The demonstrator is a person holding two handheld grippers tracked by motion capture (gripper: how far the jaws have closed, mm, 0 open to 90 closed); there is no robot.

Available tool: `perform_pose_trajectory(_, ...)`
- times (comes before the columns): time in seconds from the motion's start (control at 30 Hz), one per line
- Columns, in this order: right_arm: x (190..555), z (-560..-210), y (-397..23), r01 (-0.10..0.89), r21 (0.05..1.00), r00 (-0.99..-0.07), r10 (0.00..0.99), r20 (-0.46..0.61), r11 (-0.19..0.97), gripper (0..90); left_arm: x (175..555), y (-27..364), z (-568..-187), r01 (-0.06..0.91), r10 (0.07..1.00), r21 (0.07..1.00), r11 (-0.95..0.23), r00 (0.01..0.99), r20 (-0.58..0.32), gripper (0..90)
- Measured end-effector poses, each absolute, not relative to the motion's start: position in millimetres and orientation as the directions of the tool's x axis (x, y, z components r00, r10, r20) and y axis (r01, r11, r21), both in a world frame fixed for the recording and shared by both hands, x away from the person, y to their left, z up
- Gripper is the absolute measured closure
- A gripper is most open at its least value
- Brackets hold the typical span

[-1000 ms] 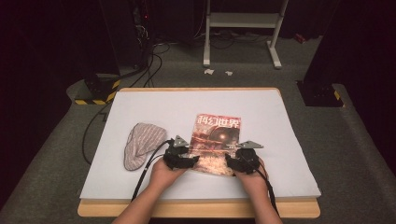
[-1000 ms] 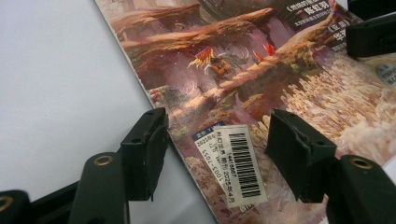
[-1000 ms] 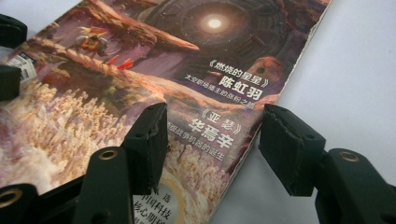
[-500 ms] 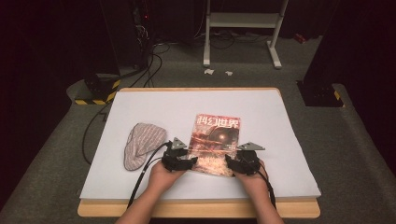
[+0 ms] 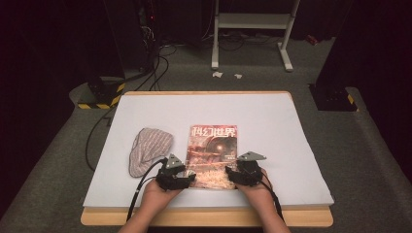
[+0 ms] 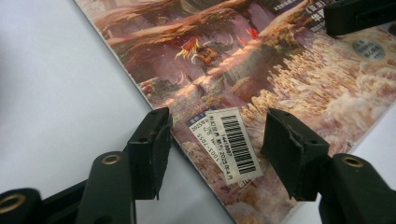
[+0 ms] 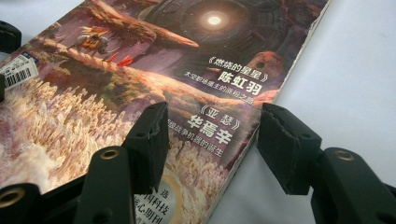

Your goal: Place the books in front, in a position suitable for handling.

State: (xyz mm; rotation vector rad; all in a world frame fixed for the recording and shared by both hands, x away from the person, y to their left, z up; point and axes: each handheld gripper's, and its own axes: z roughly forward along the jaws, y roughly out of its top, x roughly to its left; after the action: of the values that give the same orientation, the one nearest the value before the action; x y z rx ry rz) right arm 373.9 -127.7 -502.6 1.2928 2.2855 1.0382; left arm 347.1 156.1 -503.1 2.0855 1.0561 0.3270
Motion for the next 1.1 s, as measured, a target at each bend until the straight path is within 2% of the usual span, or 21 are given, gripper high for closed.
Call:
perform_pose_trajectory(0.3, 368, -503, -121, 0.603, 0.720, -0.567, 0.819, 0.084, 0.343, 44.0, 334, 166, -505, 0.571, 0.765, 0.738, -0.360, 0.634, -0.117, 41.6)
perform_pose_trajectory(0.77, 369, -503, -122, 0.607, 0.720, -0.571, 0.815, 0.101, 0.336, 43.5, 336, 169, -505, 0.556, 0.747, 0.744, -0.369, 0.654, -0.119, 40.7)
perform_pose_trajectory(1.1, 373, -504, -132, 0.607, 0.732, -0.561, 0.820, 0.116, 0.311, 37.6, 338, 177, -495, 0.504, 0.752, 0.777, -0.376, 0.656, -0.061, 39.0)
